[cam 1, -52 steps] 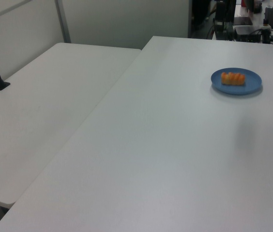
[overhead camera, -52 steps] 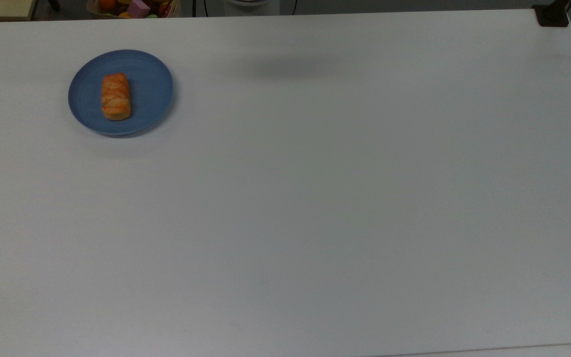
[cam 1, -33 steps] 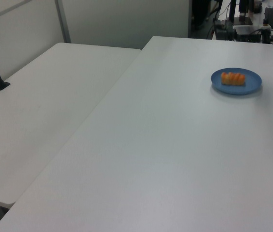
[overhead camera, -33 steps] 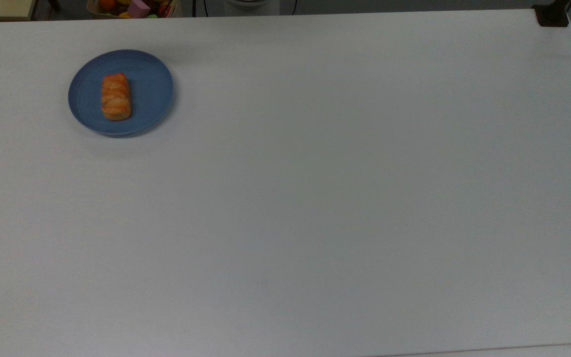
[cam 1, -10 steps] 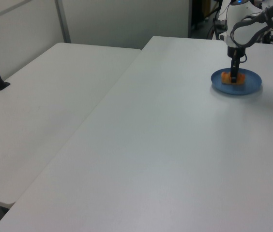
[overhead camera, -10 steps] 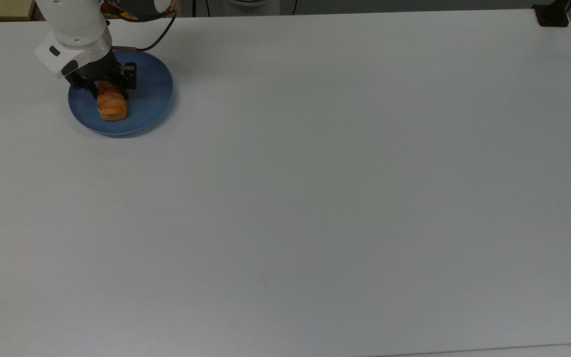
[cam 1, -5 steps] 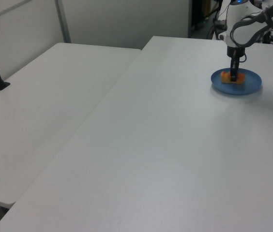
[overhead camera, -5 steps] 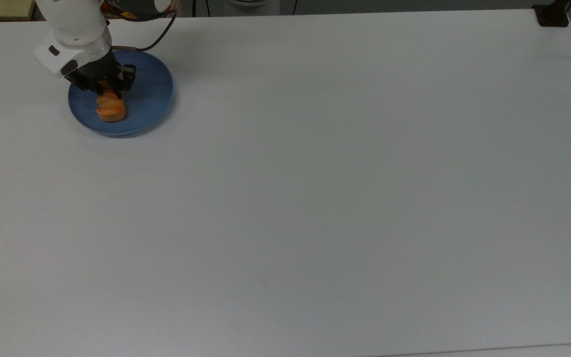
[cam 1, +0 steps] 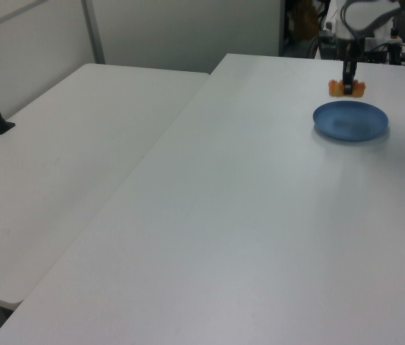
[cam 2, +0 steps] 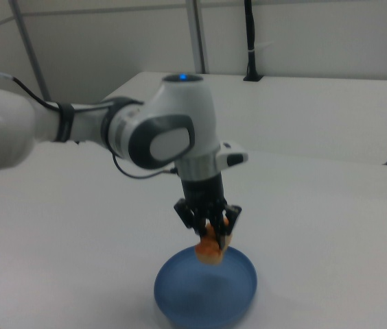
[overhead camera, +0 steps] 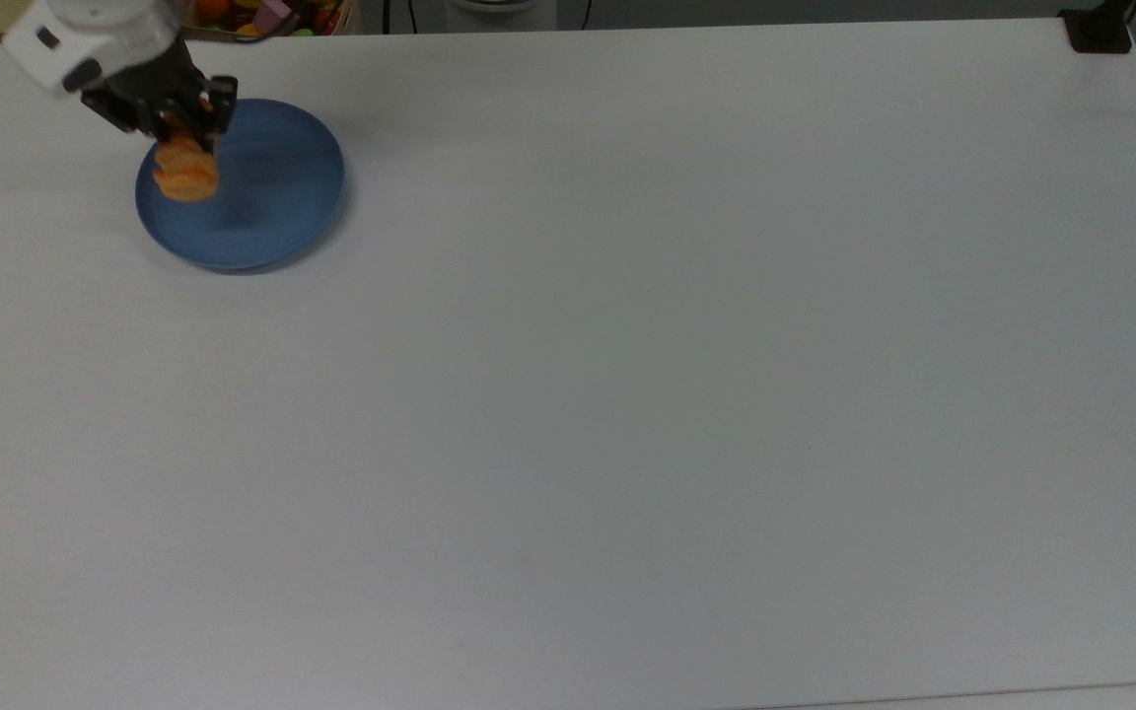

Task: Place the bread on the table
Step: 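Lift the bread roll off the plate and carry it beside the plate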

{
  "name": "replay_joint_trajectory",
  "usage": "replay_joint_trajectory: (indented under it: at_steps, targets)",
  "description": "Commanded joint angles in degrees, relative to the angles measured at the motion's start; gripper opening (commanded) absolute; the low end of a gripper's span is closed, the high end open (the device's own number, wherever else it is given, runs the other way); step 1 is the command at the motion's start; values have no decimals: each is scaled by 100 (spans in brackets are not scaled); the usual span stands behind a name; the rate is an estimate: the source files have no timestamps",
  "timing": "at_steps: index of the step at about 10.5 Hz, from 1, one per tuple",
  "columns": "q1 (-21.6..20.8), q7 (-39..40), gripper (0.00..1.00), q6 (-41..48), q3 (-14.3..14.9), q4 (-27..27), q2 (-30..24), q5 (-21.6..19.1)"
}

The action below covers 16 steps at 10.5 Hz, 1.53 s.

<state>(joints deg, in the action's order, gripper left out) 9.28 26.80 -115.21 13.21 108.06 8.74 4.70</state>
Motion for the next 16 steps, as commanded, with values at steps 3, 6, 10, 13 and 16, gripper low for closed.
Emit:
replay_joint_trajectory:
  at_steps: [3, 6, 10, 13, 16]
  targets:
    - [-137, -558, 36, 684, -405, -382, -496, -57]
    - [-146, -1621, 36, 632, -1266, -128, -689, -4]
    - [-337, -2457, 36, 265, -2102, 1074, -1321, -30]
    - [-935, -2951, 36, -220, -2095, 2094, -1857, -56]
    - [-1243, -3092, 36, -370, -2095, 2606, -2008, -65]
